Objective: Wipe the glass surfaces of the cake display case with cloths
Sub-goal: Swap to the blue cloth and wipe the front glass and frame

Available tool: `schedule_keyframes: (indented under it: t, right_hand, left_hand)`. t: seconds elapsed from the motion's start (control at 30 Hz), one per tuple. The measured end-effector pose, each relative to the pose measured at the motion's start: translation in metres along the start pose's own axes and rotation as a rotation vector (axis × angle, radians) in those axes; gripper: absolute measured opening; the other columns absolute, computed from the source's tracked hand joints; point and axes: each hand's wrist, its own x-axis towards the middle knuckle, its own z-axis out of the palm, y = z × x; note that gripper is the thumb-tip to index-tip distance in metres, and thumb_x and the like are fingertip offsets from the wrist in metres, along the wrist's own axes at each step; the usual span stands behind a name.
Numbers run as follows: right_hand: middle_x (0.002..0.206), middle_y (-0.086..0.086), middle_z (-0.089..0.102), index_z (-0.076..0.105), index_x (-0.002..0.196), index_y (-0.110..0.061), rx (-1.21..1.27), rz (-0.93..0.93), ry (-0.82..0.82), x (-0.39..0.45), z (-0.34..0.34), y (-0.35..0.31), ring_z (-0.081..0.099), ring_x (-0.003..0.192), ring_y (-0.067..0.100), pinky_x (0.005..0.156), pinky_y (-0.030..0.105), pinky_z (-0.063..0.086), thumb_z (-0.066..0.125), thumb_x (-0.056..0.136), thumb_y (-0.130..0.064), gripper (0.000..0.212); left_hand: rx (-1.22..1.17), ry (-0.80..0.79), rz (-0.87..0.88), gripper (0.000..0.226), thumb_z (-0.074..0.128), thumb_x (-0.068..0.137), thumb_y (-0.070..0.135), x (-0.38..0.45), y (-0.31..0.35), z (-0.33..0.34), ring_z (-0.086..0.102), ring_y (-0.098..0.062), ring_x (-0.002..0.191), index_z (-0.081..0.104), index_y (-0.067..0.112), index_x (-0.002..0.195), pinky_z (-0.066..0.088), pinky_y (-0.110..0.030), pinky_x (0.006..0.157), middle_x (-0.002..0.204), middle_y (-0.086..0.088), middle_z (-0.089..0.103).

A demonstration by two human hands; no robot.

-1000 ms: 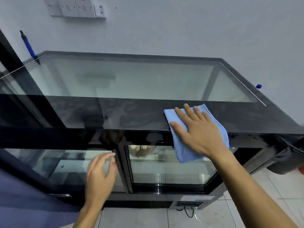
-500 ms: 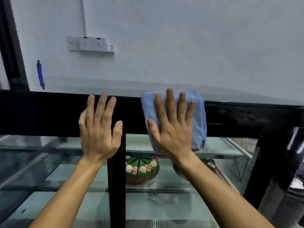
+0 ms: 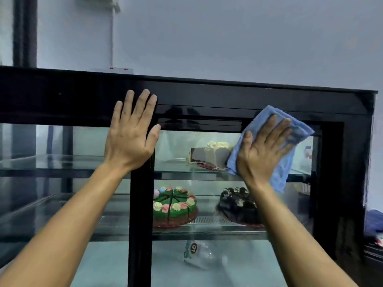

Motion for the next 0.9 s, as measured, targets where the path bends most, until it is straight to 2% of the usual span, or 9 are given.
schedule_keyframes:
  t: [0.07,0.17,0.23,0.3,0.5,0.63,0.77,0.83,0.9]
  right_hand:
    - [0.172,0.02,-0.001,-0.001,0.165,-0.011,-0.013,0.014,-0.012,-0.031,0.011,-0.045,-0.001,0.157,0.046,0.119,0.072,0.009,0.014,0.107,-0.056,0.075]
    - [0.173,0.013,-0.004,0.004,0.166,-0.022,-0.021,-0.247,-0.134,-0.084,0.022,-0.107,-0.005,0.158,0.042,0.124,0.066,-0.001,0.021,0.107,-0.057,0.071]
    - [0.173,0.011,0.003,0.012,0.166,-0.025,-0.045,-0.433,-0.167,-0.1,0.023,-0.118,0.0,0.159,0.038,0.127,0.057,-0.002,0.029,0.106,-0.059,0.07]
    - [0.173,0.011,0.01,0.019,0.165,-0.028,-0.074,-0.515,-0.122,-0.083,0.024,-0.096,0.007,0.159,0.034,0.127,0.056,0.002,0.035,0.105,-0.059,0.069]
    - [0.173,0.014,0.005,0.016,0.166,-0.024,-0.109,-0.299,-0.117,-0.024,0.0,0.016,0.002,0.16,0.035,0.125,0.063,0.006,0.028,0.103,-0.061,0.073]
    - [0.17,0.025,0.008,0.019,0.165,-0.026,-0.072,-0.137,-0.087,-0.036,0.008,-0.03,0.005,0.157,0.047,0.12,0.072,0.008,0.029,0.104,-0.056,0.069]
    - [0.172,0.012,0.008,0.025,0.164,-0.03,0.028,-0.51,-0.156,-0.101,0.03,-0.135,0.001,0.159,0.04,0.123,0.068,0.007,0.03,0.109,-0.049,0.058]
    - [0.173,0.002,0.01,0.023,0.164,-0.029,0.058,-0.61,-0.202,-0.114,0.031,-0.14,0.001,0.16,0.03,0.124,0.063,0.011,0.034,0.11,-0.045,0.058]
    - [0.173,0.001,0.013,0.024,0.163,-0.031,0.048,-0.646,-0.176,-0.098,0.025,-0.104,0.005,0.16,0.029,0.125,0.062,0.013,0.034,0.109,-0.048,0.058]
  left_hand:
    - [-0.011,-0.011,-0.01,0.066,0.036,0.105,0.04,-0.003,-0.001,-0.002,0.003,-0.026,0.162,0.022,0.019,0.166,-0.003,-0.041,0.131,0.174,-0.002,0.014]
    - [-0.024,-0.028,0.003,0.065,0.036,0.105,0.039,0.0,-0.003,-0.006,0.004,-0.025,0.162,0.023,0.021,0.166,0.0,-0.043,0.131,0.174,0.0,0.014]
    - [-0.028,-0.031,0.006,0.065,0.036,0.105,0.039,0.0,-0.004,-0.007,0.004,-0.025,0.162,0.023,0.02,0.166,0.003,-0.045,0.131,0.174,0.0,0.015]
    - [-0.022,-0.032,0.006,0.065,0.037,0.105,0.039,-0.002,-0.003,-0.005,0.004,-0.025,0.162,0.023,0.021,0.166,0.003,-0.045,0.131,0.174,0.0,0.015]
    - [-0.045,-0.034,-0.017,0.066,0.036,0.104,0.041,-0.002,0.001,-0.004,0.003,-0.025,0.162,0.022,0.021,0.166,-0.002,-0.042,0.131,0.174,0.0,0.014]
    - [-0.039,-0.028,-0.013,0.064,0.033,0.105,0.04,-0.003,0.001,-0.004,0.005,-0.027,0.161,0.023,0.02,0.166,0.001,-0.045,0.131,0.174,-0.002,0.015]
    - [-0.053,-0.025,0.034,0.059,0.03,0.107,0.04,-0.002,-0.002,-0.004,0.004,-0.027,0.162,0.026,0.03,0.165,-0.002,-0.044,0.13,0.174,0.001,0.011]
    - [-0.049,-0.032,0.067,0.057,0.033,0.106,0.039,-0.002,-0.006,-0.004,0.002,-0.027,0.162,0.027,0.035,0.163,-0.005,-0.042,0.129,0.175,0.001,0.01]
    - [-0.026,-0.022,0.089,0.059,0.039,0.105,0.039,-0.005,-0.008,-0.003,0.004,-0.029,0.162,0.029,0.037,0.163,-0.003,-0.046,0.13,0.175,-0.001,0.011]
